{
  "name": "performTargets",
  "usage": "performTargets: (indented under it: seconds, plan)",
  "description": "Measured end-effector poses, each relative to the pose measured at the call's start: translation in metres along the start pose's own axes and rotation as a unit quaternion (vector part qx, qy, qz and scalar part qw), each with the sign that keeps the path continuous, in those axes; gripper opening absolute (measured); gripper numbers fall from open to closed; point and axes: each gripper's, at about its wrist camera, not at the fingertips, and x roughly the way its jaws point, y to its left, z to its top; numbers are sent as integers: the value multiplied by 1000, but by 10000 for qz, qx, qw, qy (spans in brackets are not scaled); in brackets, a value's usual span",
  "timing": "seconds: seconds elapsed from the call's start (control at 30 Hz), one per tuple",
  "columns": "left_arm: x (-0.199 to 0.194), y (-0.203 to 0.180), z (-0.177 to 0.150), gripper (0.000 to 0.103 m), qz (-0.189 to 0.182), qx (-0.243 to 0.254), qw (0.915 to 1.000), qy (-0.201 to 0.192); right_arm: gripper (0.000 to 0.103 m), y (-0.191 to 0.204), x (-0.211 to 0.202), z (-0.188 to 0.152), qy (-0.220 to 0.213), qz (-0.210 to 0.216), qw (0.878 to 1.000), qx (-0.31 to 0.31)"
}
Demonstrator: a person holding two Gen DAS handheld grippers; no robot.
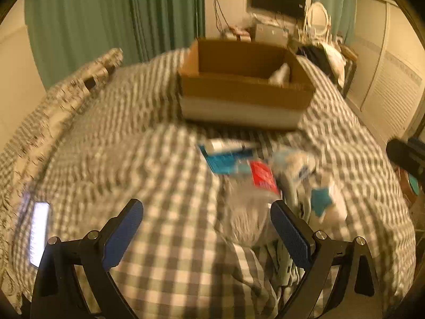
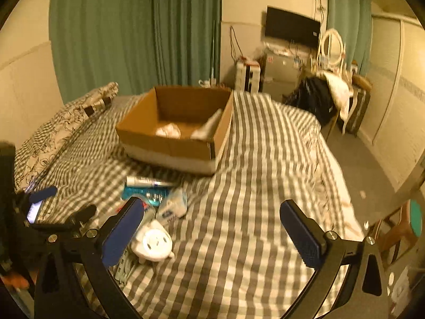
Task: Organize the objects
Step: 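Grasp the clear cotton swab jar with the left gripper while the right grasps the white plug-shaped toy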
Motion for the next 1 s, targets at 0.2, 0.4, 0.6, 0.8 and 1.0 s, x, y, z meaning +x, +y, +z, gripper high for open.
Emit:
performTargets:
  seconds: [0.2, 0.4, 0.6, 0.8, 1.0]
  plan:
    - [10, -19, -4, 99, -145, 198, 9997, 77, 103, -5, 14, -7, 93, 38, 9999, 101]
    - [23, -28, 0, 98, -117, 325, 9993, 160, 103, -7, 22, -12, 188, 34, 9998, 113]
    - [32, -25, -1, 88, -351, 240, 9984, 369, 103, -3, 27, -16, 284, 18, 9996, 81]
    - [47, -29, 5, 85, -506, 245, 9967, 581, 103, 4, 31, -17, 324, -17, 9995, -10]
    - [56, -20, 9, 77, -852, -67, 9939, 692, 103, 9, 30, -18, 357, -122, 9993, -85]
